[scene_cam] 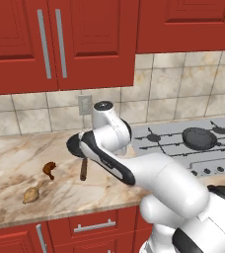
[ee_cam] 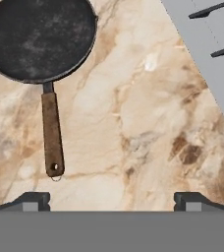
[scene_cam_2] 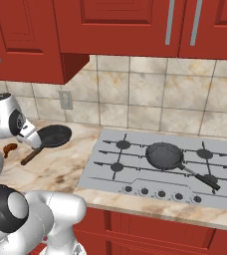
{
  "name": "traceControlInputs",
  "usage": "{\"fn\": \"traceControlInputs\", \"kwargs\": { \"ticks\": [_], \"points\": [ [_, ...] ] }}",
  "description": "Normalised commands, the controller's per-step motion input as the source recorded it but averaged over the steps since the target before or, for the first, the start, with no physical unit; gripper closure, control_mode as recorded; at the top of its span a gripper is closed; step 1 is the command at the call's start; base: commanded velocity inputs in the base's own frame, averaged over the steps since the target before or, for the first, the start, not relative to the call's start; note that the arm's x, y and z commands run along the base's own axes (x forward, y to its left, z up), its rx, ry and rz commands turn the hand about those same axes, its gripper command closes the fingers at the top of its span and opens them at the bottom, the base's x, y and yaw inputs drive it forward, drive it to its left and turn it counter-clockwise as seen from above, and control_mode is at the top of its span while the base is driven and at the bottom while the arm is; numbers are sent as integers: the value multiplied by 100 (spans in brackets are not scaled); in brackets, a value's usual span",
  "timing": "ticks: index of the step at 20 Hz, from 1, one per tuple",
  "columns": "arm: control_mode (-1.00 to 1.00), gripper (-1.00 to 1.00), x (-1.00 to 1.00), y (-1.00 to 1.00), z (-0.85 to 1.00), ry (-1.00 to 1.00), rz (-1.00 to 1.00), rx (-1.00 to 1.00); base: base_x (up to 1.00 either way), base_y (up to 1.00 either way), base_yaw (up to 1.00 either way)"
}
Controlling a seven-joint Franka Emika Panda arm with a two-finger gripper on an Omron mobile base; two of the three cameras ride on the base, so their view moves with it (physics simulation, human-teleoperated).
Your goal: Place both pans onto different burners. Then place the onion and the chicken drumstick on different pans.
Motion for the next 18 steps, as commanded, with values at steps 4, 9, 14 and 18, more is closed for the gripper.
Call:
{"fn": "traceControlInputs", "kwargs": {
  "ticks": [4,9,14,18],
  "points": [
    [-100,-100,12,26,-27,0,1,0,0,0,0],
    [-100,-100,12,18,-16,-2,0,0,0,0,0],
    [-100,-100,9,8,-18,-1,-2,0,0,0,0],
    [-100,-100,7,3,-19,0,-6,-3,0,0,0]
  ]
}}
